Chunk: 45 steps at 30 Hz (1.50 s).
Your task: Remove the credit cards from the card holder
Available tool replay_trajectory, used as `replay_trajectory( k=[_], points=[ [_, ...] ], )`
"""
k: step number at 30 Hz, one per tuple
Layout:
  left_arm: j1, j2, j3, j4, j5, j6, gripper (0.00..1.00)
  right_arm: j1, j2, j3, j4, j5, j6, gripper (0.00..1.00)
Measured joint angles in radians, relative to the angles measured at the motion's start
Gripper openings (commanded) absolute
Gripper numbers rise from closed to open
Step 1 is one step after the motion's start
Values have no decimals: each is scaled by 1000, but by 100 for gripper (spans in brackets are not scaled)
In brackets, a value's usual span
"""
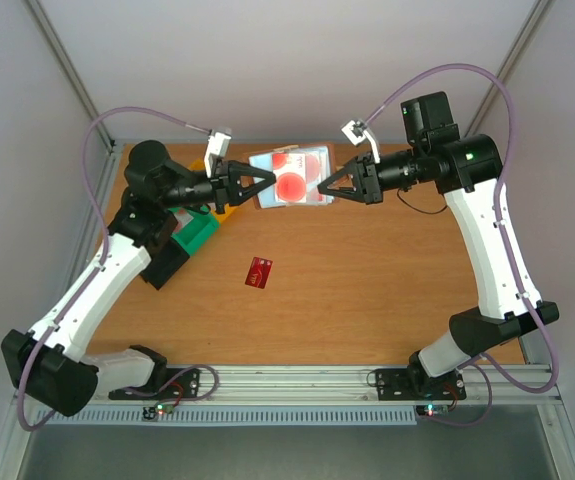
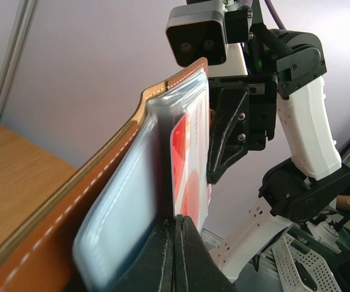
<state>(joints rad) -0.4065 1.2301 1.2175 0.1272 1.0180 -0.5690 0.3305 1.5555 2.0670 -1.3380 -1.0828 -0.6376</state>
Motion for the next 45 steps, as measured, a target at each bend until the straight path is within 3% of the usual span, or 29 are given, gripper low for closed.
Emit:
replay_trajectory(
  k=[8,14,23,26,28,32,39,45],
  points=[
    [-16,-8,-6,12,19,2,0,-1,-1,7,-3,-3,6,1],
    [-21,-3,-6,29,26,0,30,-1,-2,10,-5,-10,8,1],
    [-41,20,-8,62,29,-11,36,-1,9,64,-22,-24,8,1],
    [-50,36,-7,74,30,-16,33,-2,10,66,-31,-24,7,1],
    [-55,48,-6,85,30,-26,27,-3,10,66,-39,-24,6,1],
    [-62,64,-2,106,34,-39,1,-4,9,59,-40,-16,0,1],
    [-50,64,-1,76,39,-44,0,-14,2,-11,19,10,19,1],
    [59,16,-18,-87,-76,-50,0,-120,-47,-157,143,80,142,1]
  ],
)
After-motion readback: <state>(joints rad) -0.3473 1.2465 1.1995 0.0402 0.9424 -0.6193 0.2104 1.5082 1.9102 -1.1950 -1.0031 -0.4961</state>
